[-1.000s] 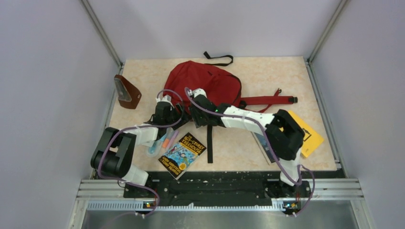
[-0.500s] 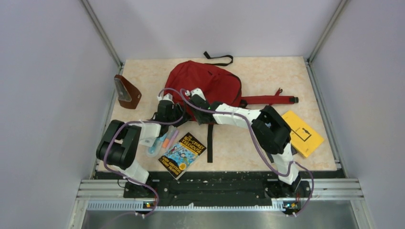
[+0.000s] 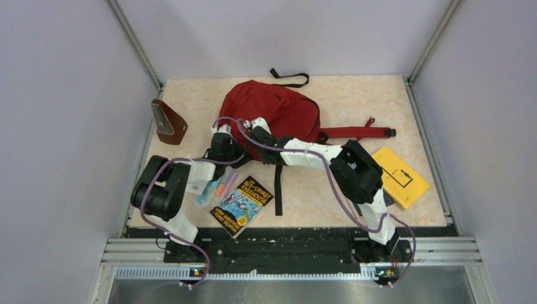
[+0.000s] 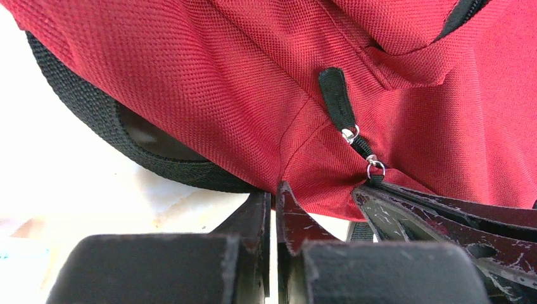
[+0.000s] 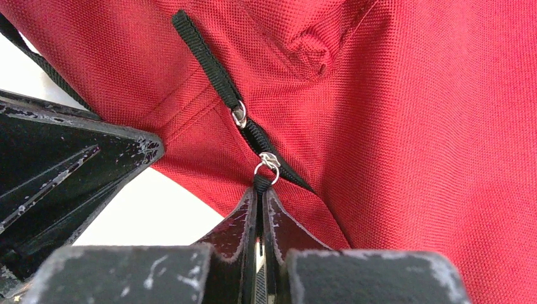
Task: Pack the student bag
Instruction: Unzip the student bag at the center of the board.
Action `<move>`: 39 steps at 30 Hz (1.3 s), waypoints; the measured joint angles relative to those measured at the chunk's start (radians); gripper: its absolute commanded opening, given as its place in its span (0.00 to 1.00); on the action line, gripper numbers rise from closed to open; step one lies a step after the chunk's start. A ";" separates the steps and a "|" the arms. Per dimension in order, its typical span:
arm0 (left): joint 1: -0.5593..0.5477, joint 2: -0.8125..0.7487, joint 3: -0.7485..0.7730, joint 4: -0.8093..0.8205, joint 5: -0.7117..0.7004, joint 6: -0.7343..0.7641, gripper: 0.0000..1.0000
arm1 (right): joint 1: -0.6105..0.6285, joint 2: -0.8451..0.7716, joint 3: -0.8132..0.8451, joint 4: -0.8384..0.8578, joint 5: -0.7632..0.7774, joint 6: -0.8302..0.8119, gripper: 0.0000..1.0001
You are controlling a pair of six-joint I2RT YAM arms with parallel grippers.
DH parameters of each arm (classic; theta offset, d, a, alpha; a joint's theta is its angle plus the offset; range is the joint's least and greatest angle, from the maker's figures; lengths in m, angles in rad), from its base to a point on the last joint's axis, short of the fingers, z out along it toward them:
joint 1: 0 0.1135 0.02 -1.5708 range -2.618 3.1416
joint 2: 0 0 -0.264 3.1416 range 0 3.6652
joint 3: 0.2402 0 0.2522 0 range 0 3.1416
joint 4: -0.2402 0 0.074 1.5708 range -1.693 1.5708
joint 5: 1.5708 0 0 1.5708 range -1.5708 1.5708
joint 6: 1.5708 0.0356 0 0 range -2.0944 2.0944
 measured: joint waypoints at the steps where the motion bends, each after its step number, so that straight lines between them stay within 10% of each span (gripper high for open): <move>1: 0.000 0.000 0.000 0.000 0.000 0.002 0.00 | 0.000 0.000 0.000 0.000 0.000 0.000 0.00; 36: 0.116 -0.263 0.028 -0.306 -0.093 0.162 0.00 | -0.013 -0.587 -0.427 -0.045 -0.051 0.118 0.00; 39: 0.118 -0.266 0.068 -0.355 -0.080 0.198 0.18 | -0.013 -0.592 -0.460 -0.040 -0.046 0.126 0.00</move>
